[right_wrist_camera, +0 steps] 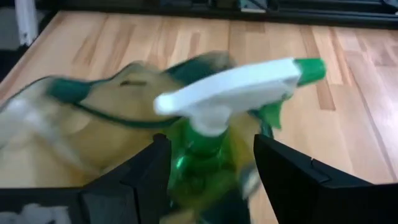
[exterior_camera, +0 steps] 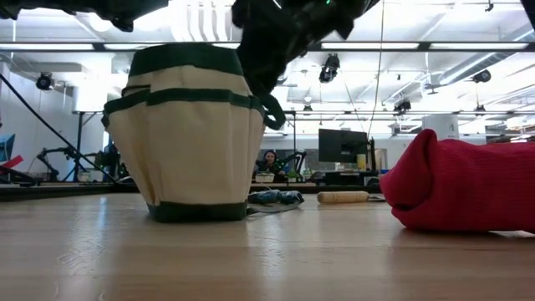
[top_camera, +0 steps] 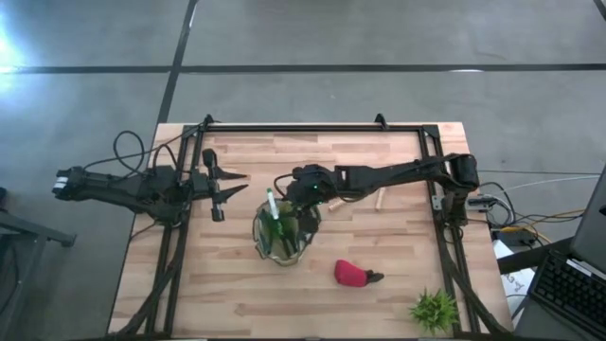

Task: Pick & Place Garden tools in Gardening bag
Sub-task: Put the red gloves into the gardening bag

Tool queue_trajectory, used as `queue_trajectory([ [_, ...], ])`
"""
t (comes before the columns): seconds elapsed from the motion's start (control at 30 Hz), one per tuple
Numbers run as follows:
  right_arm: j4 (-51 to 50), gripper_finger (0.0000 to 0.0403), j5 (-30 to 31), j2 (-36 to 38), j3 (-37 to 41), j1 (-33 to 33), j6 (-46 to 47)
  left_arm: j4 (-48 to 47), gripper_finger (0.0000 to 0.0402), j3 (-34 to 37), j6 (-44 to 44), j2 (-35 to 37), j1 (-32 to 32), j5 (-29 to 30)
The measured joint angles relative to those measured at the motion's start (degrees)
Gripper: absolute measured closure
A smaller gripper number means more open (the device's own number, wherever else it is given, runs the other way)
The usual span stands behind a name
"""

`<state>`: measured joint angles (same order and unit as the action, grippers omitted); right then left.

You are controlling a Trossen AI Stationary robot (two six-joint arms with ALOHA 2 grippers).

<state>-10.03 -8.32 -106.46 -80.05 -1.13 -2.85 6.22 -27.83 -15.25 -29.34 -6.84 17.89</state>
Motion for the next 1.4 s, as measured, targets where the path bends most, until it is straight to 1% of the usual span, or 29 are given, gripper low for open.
queue_trajectory([
  [0.2, -2.55, 0.0192, -0.06, 7.18, -0.09, 2.38, -3.13, -0.43, 0.0291, 0.0, -0.28, -0.02, 0.01, -0.01],
  [0.3, -7.08, 0.0196, -0.04, 11.7, -0.06, 3.98, -2.34, -0.77, 0.0291, 0.0, -0.22, 0.0, 0.01, 0.0],
  [0.37, -12.59, 0.0197, -0.06, 14.25, 0.13, 5.43, 0.09, -0.84, 0.0291, 0.0, -0.17, -0.02, 0.01, 0.0],
  [0.47, -20.95, 0.0197, 0.5, 16.55, 1.2, 8.37, 6.13, -0.84, 0.0291, 0.0, -0.17, 0.0, 0.01, 0.0],
  [0.53, -25.31, 0.0197, 2.85, 17.22, 2.64, 11.09, 10.94, -0.86, 0.0291, 0.0, -0.19, -0.02, 0.01, 0.0],
  [0.6, -26.87, 0.0197, 5.25, 17.25, 4.79, 14.13, 15.54, -0.83, 0.0291, 0.0, -0.19, -0.01, 0.01, 0.0],
  [0.83, -26.12, 0.0197, 7.33, 15.59, 13.87, 23.04, 33.94, -0.71, 0.0291, 0.0, -0.17, 0.0, 0.01, 0.0],
  [0.93, -23.18, 0.0197, 7.45, 14.64, 17.23, 26.37, 41.29, -0.71, 0.0291, 0.0, -0.16, 0.0, 0.01, 0.0],
  [1.03, -19.23, 0.0197, 7.83, 14.32, 19.75, 29.36, 46.45, -0.68, 0.0291, 0.0, -0.07, -0.04, 0.01, 0.0],
  [1.13, -15.64, 0.0197, 9.8, 13.58, 20.94, 31.48, 50.12, -0.66, 0.0291, 0.0, 0.25, -0.13, 0.01, 0.0],
  [1.23, -15.88, 0.0197, 12.56, 12.68, 21.59, 32.53, 52.73, -0.64, 0.0291, 0.0, 0.81, -0.25, 0.01, 0.0],
  [1.33, -16.93, 0.0197, 12.73, 11.89, 22.56, 32.89, 53.53, -0.56, 0.0291, 0.0, 0.94, -0.48, 0.02, 0.0],
  [1.4, -15.67, 0.0197, 12.9, 11.03, 22.3, 32.77, 53.47, -0.64, 0.0291, 0.0, 0.94, -0.52, 0.02, 0.0],
])
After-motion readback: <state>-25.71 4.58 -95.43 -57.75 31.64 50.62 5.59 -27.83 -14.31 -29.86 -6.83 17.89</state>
